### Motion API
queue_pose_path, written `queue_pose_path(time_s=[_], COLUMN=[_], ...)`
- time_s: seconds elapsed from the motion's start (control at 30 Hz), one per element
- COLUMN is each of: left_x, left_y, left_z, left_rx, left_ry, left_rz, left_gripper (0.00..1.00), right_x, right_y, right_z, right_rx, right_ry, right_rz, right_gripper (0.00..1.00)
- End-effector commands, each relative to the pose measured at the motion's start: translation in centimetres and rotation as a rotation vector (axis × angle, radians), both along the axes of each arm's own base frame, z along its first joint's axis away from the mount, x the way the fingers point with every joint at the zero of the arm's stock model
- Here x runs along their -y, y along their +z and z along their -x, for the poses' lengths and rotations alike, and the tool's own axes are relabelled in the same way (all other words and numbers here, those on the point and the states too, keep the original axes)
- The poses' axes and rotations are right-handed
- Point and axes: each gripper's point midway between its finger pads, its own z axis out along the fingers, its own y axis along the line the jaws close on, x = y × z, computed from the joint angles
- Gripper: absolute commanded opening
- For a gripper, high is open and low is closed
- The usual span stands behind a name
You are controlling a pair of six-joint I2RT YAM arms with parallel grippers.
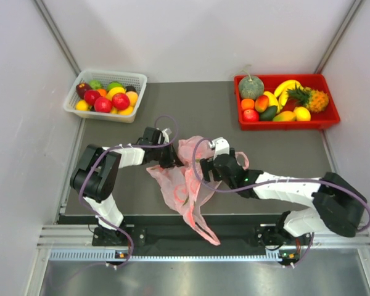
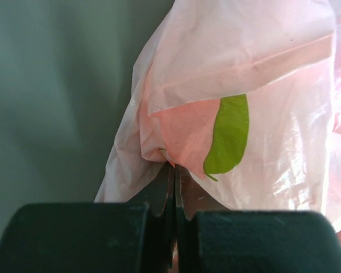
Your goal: Untie the knot of the plastic bag and take out the fruit
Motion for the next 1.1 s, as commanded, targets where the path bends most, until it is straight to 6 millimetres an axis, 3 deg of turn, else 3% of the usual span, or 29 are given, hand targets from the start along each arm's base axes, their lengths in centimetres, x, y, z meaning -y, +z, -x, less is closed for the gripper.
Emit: queue_pose_path(time_s=[0.0,0.13,0.23,0.33,0.47,0.77,0.93,1.0,1.07], left_x=[0.7,0.7,0.7,0.5,0.3,0.3,0.2,0.3,0.3], left_y=[1.8,2.0,2.0,2.2,2.2,1.3,1.7,1.7,1.7], left_z=[-1.1,-1.0,-1.0,-0.6,-0.4,0.3,0.1,0.1,0.1], left_rx=[0.060,0.063,0.066,0.060,0.068,0.039,0.055,0.056,0.053], left_ry=[-0.027,-0.035,-0.045,-0.056,-0.057,-0.056,-0.056,-0.057,-0.057], left_rz=[0.036,0.033,0.033,0.024,0.015,0.024,0.024,0.025,0.024], left_gripper=[0.00,0.00,0.00,0.00,0.00,0.00,0.00,0.00,0.00], right_x=[-3.5,-4.2,-5.3,-5.1,-4.5,-4.1,-3.6,-3.2,-3.1], right_y=[4.1,3.8,2.6,0.7,-0.8,-1.2,-2.7,-2.7,-2.6], right_z=[-3.4,-5.4,-6.9,-7.7,-7.3,-8.7,-10.0,-10.3,-10.5], right_rx=[0.158,0.203,0.194,0.150,0.119,0.116,0.084,0.090,0.096], right_ry=[-0.014,-0.068,-0.085,-0.114,-0.121,-0.121,-0.140,-0.160,-0.173], right_rz=[-0.092,-0.069,-0.029,0.017,0.029,0.012,0.036,0.042,0.046], right_gripper=[0.93,0.96,0.97,0.95,0.92,0.77,0.85,0.94,0.96])
